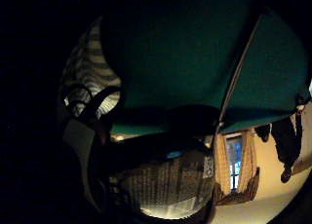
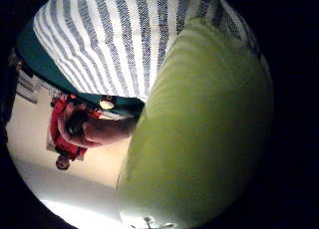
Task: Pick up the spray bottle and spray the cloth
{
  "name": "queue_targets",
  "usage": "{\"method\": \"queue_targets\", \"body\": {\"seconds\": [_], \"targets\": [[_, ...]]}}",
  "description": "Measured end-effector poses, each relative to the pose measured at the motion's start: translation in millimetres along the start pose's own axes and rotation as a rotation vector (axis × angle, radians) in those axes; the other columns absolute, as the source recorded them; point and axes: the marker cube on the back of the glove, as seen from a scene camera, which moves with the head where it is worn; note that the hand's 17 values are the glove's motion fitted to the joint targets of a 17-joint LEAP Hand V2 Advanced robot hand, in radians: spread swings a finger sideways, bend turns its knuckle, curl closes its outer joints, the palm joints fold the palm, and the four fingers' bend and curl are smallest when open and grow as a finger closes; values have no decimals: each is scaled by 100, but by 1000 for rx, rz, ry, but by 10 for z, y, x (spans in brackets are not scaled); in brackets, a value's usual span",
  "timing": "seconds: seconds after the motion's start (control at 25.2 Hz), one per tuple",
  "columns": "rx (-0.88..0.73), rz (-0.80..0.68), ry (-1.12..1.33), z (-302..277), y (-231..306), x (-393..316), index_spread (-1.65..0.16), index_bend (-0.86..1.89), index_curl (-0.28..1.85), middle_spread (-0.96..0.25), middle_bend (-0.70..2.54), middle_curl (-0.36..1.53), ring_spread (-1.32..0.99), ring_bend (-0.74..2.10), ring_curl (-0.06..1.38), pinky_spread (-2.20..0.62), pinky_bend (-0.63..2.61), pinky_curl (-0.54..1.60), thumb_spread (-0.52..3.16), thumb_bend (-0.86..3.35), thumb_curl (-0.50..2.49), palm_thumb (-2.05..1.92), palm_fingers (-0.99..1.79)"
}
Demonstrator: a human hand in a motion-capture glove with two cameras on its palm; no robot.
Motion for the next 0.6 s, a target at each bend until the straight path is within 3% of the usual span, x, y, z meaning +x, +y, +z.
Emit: {"method": "queue_targets", "body": {"seconds": [0.2, 0.6], "targets": [[114, -179, -84, -257, 401, -251, -25, 37, 60, -20, 74, 58, -21, 79, 50, -28, 51, 44, 44, -3, 77, 99, 137], [428, -744, -237, -728, 1551, -980, -25, 36, 61, -20, 74, 58, -21, 79, 50, -28, 51, 44, 44, -3, 78, 99, 137]]}}
